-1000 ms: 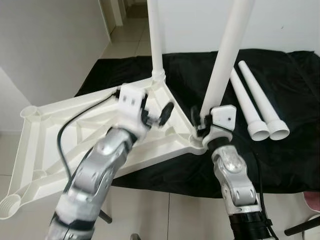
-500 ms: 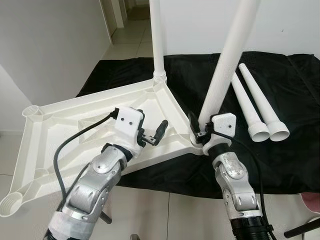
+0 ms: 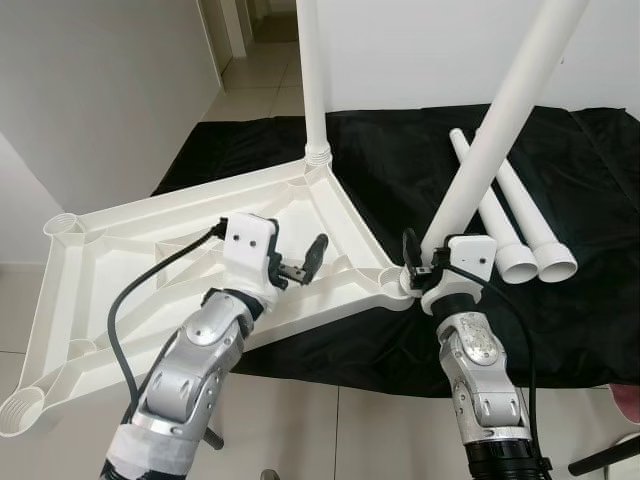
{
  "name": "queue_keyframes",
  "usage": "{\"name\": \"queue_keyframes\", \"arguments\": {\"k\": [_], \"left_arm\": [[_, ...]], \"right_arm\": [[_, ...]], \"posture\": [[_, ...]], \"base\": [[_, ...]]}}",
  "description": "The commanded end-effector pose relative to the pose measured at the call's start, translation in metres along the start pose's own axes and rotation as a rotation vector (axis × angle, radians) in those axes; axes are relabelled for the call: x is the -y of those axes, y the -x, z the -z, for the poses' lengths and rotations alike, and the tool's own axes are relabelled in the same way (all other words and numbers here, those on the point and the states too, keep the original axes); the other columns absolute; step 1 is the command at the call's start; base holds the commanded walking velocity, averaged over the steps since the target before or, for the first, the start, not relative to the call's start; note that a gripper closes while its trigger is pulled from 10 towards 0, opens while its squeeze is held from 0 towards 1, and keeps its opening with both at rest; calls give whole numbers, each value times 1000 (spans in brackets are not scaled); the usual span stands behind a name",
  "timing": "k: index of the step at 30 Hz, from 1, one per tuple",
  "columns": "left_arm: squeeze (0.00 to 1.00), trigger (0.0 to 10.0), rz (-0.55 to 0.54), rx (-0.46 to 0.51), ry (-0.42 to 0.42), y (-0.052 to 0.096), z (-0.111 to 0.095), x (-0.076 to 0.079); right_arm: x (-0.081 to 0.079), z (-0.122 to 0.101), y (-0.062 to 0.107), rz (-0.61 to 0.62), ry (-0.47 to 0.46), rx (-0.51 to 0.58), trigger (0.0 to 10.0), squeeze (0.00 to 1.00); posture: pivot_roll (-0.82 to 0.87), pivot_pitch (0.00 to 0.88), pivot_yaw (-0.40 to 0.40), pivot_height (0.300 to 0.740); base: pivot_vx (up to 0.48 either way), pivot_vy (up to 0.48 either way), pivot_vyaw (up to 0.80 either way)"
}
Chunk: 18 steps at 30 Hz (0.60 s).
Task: Building children table
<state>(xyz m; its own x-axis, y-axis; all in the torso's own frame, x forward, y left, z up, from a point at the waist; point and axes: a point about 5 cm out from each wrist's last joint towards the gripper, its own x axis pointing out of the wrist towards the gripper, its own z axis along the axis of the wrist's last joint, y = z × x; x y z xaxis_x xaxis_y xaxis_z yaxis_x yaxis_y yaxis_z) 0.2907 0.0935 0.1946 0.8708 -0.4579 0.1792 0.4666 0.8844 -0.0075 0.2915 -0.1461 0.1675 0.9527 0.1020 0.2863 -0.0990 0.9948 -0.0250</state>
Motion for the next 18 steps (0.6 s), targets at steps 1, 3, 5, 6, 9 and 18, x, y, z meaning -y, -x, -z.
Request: {"name": "queue_keyframes", "arguments": {"k": [1, 3, 5, 6, 9, 18], "left_arm": [[0, 10000, -91, -16, -22, -1, 0, -13], [0, 10000, -80, -22, -38, -2, 0, -14], [0, 10000, -47, -28, -32, -1, 1, -12], [0, 10000, -10, -34, -22, 0, 2, -9], [0, 10000, 58, -49, -47, 3, 8, -1], [0, 10000, 211, -86, -59, 15, 26, 22]], "right_arm": [[-7, -4, -2, -59, -7, 35, 10000, 0], [-7, -5, -5, -85, 27, 38, 10000, 0], [-7, -5, -5, -107, 53, 41, 10000, 0], [-6, -4, -6, -120, 67, 40, 10000, 0], [-4, -1, -5, -140, 78, 27, 10000, 0], [-11, 12, 5, -224, 126, 3, 10000, 0]], "posture": [[-60, 4, 124, 740], [-65, 3, 133, 740], [-63, 3, 126, 740], [-62, 6, 119, 740], [-59, 12, 113, 740], [-51, 22, 95, 740]], "base": [[0, 0, 0], [0, 0, 0], [0, 0, 0], [0, 0, 0], [0, 0, 0], [0, 0, 0]]}}
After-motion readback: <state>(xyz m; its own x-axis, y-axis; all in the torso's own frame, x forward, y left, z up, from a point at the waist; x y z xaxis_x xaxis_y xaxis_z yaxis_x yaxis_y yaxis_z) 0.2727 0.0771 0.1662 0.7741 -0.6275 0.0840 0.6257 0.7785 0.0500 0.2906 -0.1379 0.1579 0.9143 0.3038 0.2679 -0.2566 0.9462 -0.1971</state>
